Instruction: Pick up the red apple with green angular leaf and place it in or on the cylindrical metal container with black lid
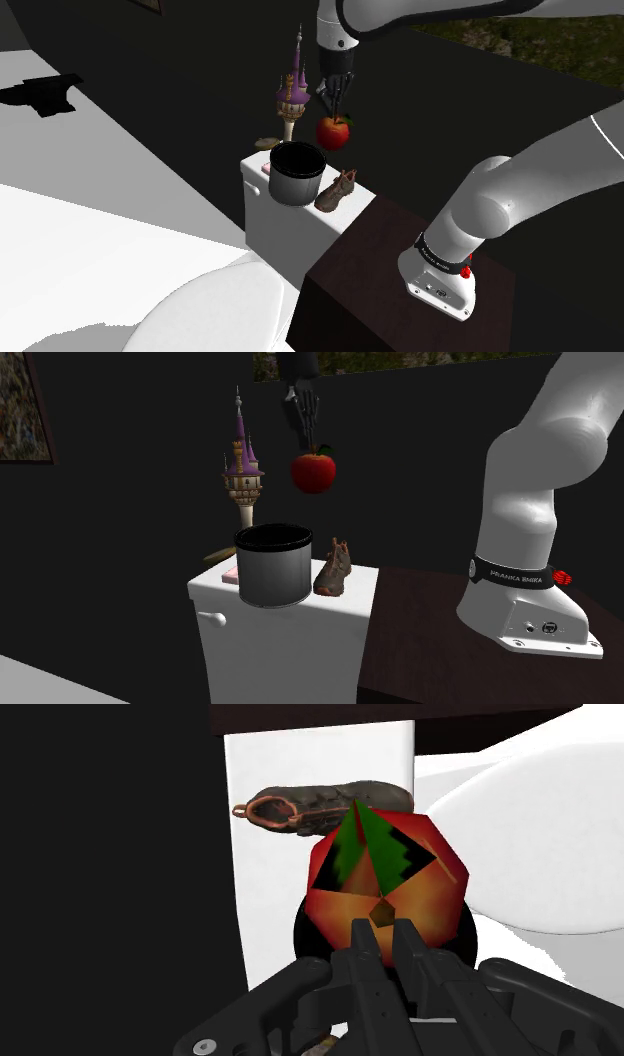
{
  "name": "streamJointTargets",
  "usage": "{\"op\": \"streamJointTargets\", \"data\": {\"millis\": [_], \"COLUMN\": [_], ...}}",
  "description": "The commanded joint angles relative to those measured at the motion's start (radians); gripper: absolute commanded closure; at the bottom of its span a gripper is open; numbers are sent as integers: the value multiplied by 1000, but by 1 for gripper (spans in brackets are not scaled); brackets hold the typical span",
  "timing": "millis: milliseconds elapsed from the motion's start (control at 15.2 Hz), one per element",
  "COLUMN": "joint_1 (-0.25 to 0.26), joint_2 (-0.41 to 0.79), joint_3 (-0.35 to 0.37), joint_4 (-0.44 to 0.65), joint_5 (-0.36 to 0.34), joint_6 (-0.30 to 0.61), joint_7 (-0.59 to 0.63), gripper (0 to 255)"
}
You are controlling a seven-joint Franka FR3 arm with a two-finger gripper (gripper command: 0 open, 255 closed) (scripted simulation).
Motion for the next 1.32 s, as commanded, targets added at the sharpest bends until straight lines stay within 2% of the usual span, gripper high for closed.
{"op": "streamJointTargets", "data": {"millis": [0, 396, 1254], "joint_1": [-14, -40, -40], "joint_2": [82, 306, 329], "joint_3": [3, 10, 11], "joint_4": [85, 347, 196], "joint_5": [-19, -74, -87], "joint_6": [-4, -48, 121], "joint_7": [1, 3, 37], "gripper": [255, 255, 255]}}
